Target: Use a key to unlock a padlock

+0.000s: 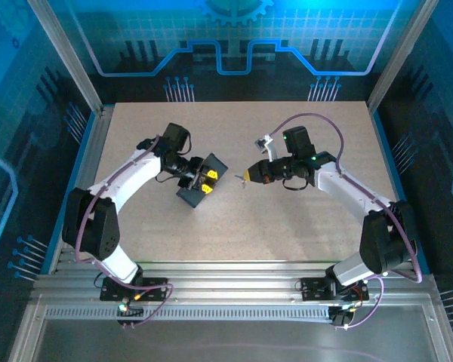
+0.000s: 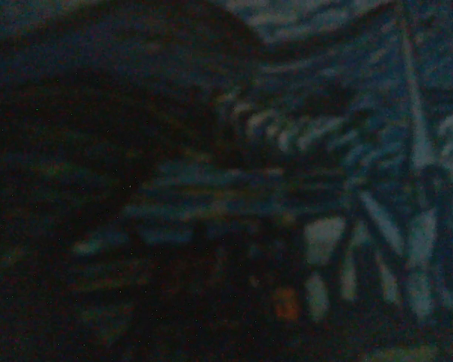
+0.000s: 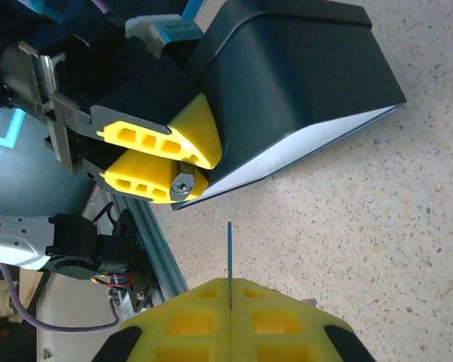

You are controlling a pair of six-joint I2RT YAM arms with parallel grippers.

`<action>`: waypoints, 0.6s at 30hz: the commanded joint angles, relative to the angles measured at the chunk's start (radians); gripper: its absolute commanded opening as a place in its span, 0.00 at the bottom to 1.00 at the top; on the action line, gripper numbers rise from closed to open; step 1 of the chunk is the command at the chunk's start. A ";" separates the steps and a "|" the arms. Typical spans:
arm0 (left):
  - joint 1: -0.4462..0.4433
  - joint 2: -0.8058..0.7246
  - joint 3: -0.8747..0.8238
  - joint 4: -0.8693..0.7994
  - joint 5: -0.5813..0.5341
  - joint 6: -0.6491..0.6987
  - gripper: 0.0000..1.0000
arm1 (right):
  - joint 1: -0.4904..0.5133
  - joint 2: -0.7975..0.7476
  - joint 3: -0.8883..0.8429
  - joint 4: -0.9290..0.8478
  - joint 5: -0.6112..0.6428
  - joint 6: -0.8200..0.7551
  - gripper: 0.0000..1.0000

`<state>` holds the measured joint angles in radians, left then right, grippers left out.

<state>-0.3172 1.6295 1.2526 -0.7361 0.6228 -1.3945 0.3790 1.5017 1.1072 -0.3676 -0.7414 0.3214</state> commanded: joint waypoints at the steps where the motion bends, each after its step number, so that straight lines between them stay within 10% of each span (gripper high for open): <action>1: -0.002 -0.030 -0.037 0.048 0.057 -0.047 0.24 | -0.008 -0.003 0.031 -0.050 -0.023 0.006 0.00; 11: 0.027 0.017 0.037 -0.006 0.041 0.066 0.54 | -0.004 0.022 0.045 -0.042 -0.028 0.013 0.00; 18: 0.087 0.036 0.066 -0.065 0.005 0.153 0.54 | -0.002 0.024 0.034 -0.030 -0.023 0.022 0.00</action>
<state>-0.2615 1.6463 1.3006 -0.7380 0.6415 -1.3041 0.3786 1.5177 1.1210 -0.3950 -0.7418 0.3355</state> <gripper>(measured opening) 0.541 0.041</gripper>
